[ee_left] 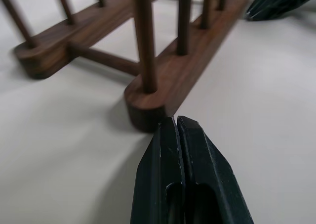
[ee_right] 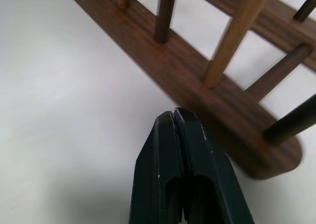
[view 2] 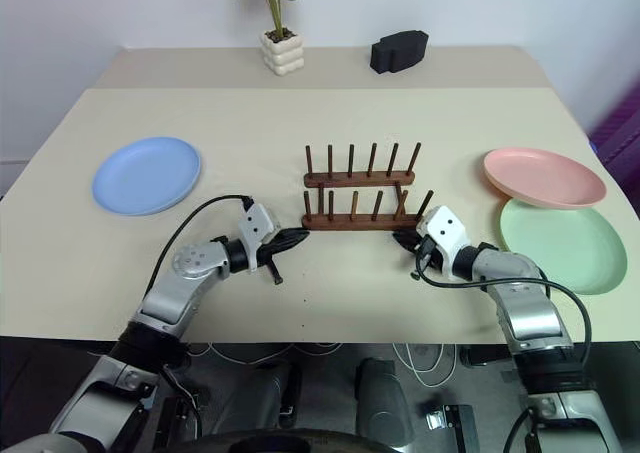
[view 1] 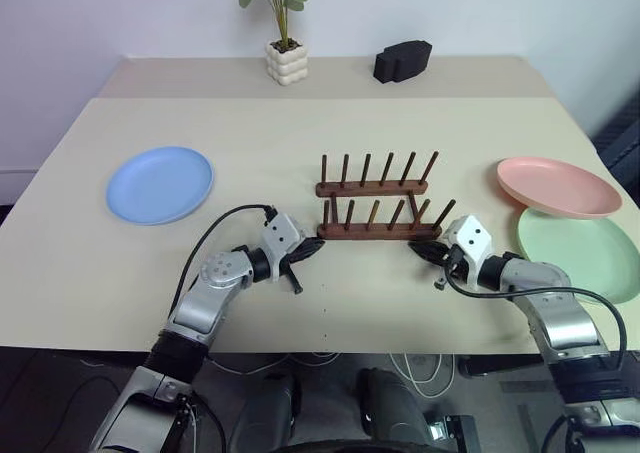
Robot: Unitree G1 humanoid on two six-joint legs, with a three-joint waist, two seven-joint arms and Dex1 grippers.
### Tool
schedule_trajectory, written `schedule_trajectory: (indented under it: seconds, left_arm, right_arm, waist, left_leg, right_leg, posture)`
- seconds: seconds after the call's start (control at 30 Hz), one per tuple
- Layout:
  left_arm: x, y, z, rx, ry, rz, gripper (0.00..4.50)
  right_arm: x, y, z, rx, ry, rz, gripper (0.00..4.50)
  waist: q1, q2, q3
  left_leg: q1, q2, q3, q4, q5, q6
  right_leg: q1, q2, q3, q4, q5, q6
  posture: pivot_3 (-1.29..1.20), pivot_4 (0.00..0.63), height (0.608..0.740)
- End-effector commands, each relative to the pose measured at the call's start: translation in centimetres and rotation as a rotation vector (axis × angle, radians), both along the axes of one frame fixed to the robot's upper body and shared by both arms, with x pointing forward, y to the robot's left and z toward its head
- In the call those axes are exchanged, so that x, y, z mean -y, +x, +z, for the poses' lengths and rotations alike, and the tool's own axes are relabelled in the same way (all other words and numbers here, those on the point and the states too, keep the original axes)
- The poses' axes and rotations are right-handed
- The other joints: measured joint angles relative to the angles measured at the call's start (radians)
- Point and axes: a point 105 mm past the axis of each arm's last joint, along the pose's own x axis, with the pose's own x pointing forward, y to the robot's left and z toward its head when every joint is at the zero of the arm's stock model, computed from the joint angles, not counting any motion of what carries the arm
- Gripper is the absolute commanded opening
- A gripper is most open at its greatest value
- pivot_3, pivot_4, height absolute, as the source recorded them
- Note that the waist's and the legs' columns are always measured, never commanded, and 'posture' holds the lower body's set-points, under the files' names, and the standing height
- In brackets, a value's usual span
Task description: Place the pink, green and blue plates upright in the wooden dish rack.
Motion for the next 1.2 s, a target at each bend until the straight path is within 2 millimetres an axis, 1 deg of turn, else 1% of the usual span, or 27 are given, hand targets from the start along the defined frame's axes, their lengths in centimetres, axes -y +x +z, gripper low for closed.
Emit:
schedule_trajectory:
  seconds: [0.03, 0.1, 0.33, 0.57, 0.67, 0.73, 0.8, 0.87, 0.97, 1.03, 1.1, 1.17, 1.2]
  left_arm:
    - [-2.0, 0.5, -1.7, -0.039, 0.047, 0.089, 0.04]
    - [-2.0, 0.5, -1.7, -0.037, 0.051, 0.087, 0.04]
    - [-2.0, 0.7, -1.8, -0.029, 0.051, 0.106, 0.04]
    - [-1.7, 0.7, -2.1, -0.033, 0.042, 0.106, 0.04]
    - [-1.7, 0.3, -1.9, -0.06, 0.019, 0.077, 0.04]
    - [-1.9, -1.0, -1.7, -0.116, -0.015, 0.008, 0.04]
    - [-1.6, -2.4, -1.6, -0.147, -0.027, -0.07, 0.04]
    - [-1.2, -2.7, -1.9, -0.151, -0.011, -0.088, 0.04]
    - [-0.3, -2.2, -2.5, -0.141, 0.021, -0.078, 0.04]
    - [0.0, -0.9, -2.4, -0.118, 0.014, -0.02, 0.04]
    - [0.1, 0.2, -2.2, -0.097, 0.002, 0.035, 0.04]
    - [0.1, 0.8, -2.1, -0.092, -0.011, 0.062, 0.04]
    - [0.1, 1.0, -2.0, -0.086, -0.014, 0.072, 0.04]
  right_arm:
    - [-0.3, 0.4, 0.6, 0.043, 0.001, 0.001, 0.01]
    - [-0.3, 0.5, 0.5, 0.048, -0.002, -0.002, 0.01]
    - [-0.1, 0.9, 0.6, 0.07, -0.012, -0.022, 0.01]
    - [-0.1, 1.0, 0.7, 0.08, -0.011, -0.026, 0.01]
    - [-0.2, 0.8, 0.8, 0.075, -0.005, -0.018, 0.01]
    - [-0.1, 0.5, 0.8, 0.07, -0.002, -0.013, 0.01]
    - [0.0, 0.3, 0.8, 0.064, -0.002, -0.01, 0.01]
    - [0.1, 0.4, 0.7, 0.062, -0.004, -0.013, 0.01]
    - [0.0, 0.6, 0.7, 0.064, -0.006, -0.015, 0.01]
    - [-0.1, 0.8, 0.8, 0.067, -0.006, -0.014, 0.01]
    - [-0.2, 0.9, 0.9, 0.07, -0.006, -0.014, 0.01]
    - [-0.2, 0.9, 0.9, 0.071, -0.006, -0.014, 0.01]
    - [-0.2, 0.9, 0.9, 0.072, -0.006, -0.015, 0.01]
  waist:
    - [0.0, 0.0, 0.0]
    - [-0.001, 0.0, 0.0]
    - [-0.004, 0.0, 0.0]
    - [0.0, 0.001, 0.0]
    - [0.0, 0.001, 0.0]
    - [-0.004, 0.001, 0.0]
    - [-0.017, 0.001, 0.0]
    - [-0.018, 0.001, 0.0]
    - [-0.014, 0.001, 0.0]
    - [-0.003, 0.001, -0.001]
    - [0.009, 0.001, -0.001]
    - [0.012, 0.001, -0.001]
    - [0.012, 0.001, -0.001]
  left_leg:
    - [0.0, 0.0, 0.0, 0.0, 0.0, 0.0]
    - [0.0, 0.0, 0.0, 0.0, 0.0, 0.0]
    - [0.0, 0.0, 0.0, 0.0, 0.0, 0.0]
    - [0.001, 0.0, 0.0, 0.0, 0.0, 0.0]
    - [0.001, 0.0, 0.0, 0.0, 0.0, 0.0]
    - [0.001, 0.0, 0.0, -0.001, 0.0, 0.0]
    - [0.001, 0.0, 0.0, -0.002, 0.0, 0.0]
    - [0.001, 0.0, 0.0, -0.004, 0.0, 0.0]
    - [0.001, 0.0, 0.0, -0.004, 0.0, 0.0]
    - [0.001, 0.0, 0.0, -0.003, 0.0, 0.0]
    - [0.002, -0.001, 0.0, -0.001, 0.0, 0.0]
    - [0.003, -0.001, -0.002, 0.0, 0.0, 0.0]
    - [0.004, -0.001, -0.002, 0.0, 0.0, 0.0]
  right_leg:
    - [0.0, 0.0, 0.0, 0.0, 0.0, 0.0]
    - [0.0, 0.0, 0.0, 0.0, 0.001, 0.003]
    - [0.0, 0.0, 0.0, 0.0, 0.001, 0.003]
    - [0.001, 0.0, 0.0, 0.0, 0.001, 0.003]
    - [0.001, 0.0, 0.0, 0.0, 0.001, 0.002]
    - [0.001, 0.0, 0.0, 0.0, 0.001, 0.002]
    - [0.001, 0.0, 0.0, -0.001, 0.0, 0.002]
    - [0.0, 0.0, 0.0, -0.001, 0.0, 0.003]
    - [0.0, 0.0, 0.0, -0.001, 0.0, 0.003]
    - [0.001, -0.001, 0.0, -0.002, -0.001, 0.001]
    - [0.003, -0.001, 0.0, -0.002, -0.001, 0.001]
    - [0.007, -0.001, -0.001, -0.002, -0.001, 0.001]
    - [0.008, -0.001, -0.001, -0.003, -0.003, 0.004]
  posture:
    - [0.0, 0.15, 0.73]
    - [0.0, 0.15, 0.73]
    - [0.0, 0.15, 0.73]
    - [0.0, 0.15, 0.73]
    - [0.0, 0.15, 0.73]
    - [0.0, 0.15, 0.73]
    - [0.0, 0.15, 0.73]
    - [0.0, 0.15, 0.73]
    - [0.0, 0.15, 0.73]
    - [0.0, 0.15, 0.73]
    - [0.0, 0.15, 0.73]
    - [0.0, 0.15, 0.73]
    - [0.0, 0.15, 0.73]
